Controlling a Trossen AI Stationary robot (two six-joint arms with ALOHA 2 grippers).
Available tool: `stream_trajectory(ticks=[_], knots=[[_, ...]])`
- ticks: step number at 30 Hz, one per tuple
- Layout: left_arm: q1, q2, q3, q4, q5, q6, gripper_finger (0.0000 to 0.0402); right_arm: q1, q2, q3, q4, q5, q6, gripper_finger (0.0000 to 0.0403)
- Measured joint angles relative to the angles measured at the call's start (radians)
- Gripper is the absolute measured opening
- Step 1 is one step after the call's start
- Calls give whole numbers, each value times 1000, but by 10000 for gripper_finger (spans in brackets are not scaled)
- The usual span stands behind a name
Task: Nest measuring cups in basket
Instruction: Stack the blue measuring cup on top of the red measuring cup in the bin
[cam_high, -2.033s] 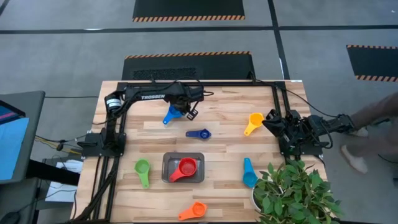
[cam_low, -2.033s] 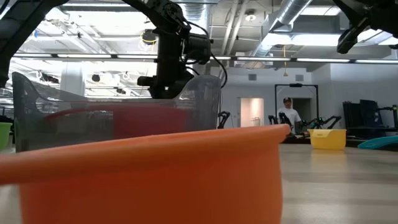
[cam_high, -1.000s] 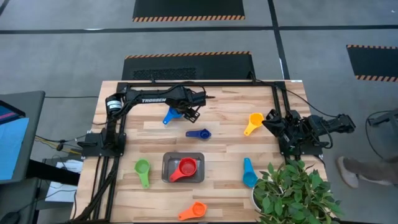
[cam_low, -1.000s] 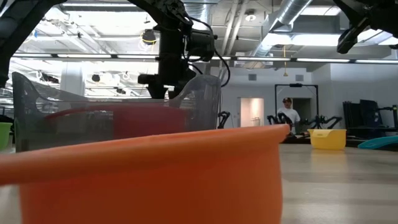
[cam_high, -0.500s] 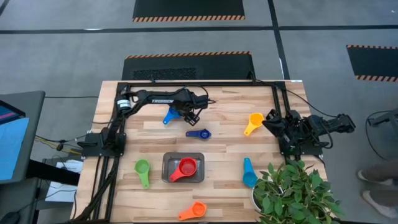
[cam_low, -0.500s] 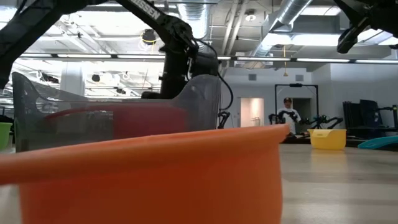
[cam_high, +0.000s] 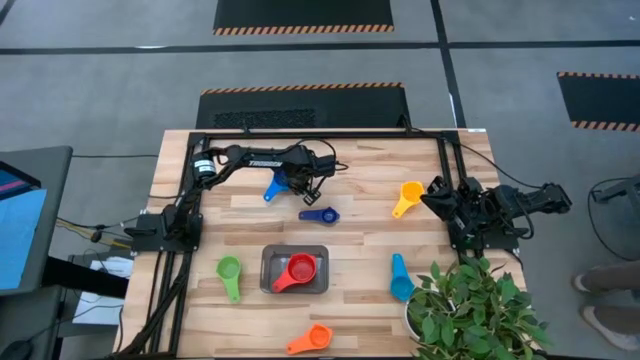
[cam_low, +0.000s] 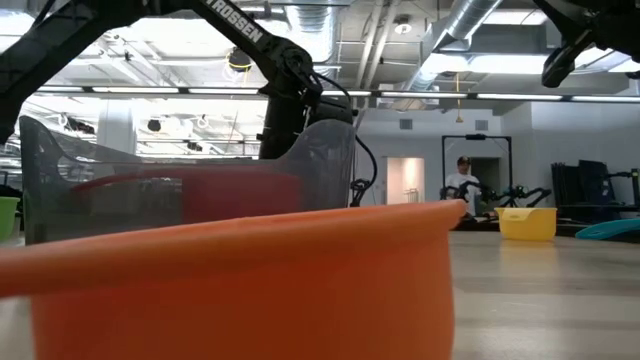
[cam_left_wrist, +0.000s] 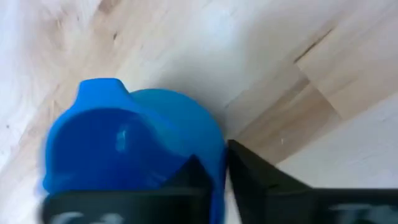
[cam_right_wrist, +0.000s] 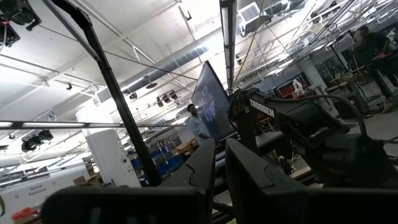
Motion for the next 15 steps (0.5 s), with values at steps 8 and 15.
stream_trajectory(ticks=[8,15], knots=[[-7,0,97,-138,49,64,2,0,0,0,-1,0,0,64],[-52,-2,403,-483,110,68,1,0,0,0,-4,0,7,64]])
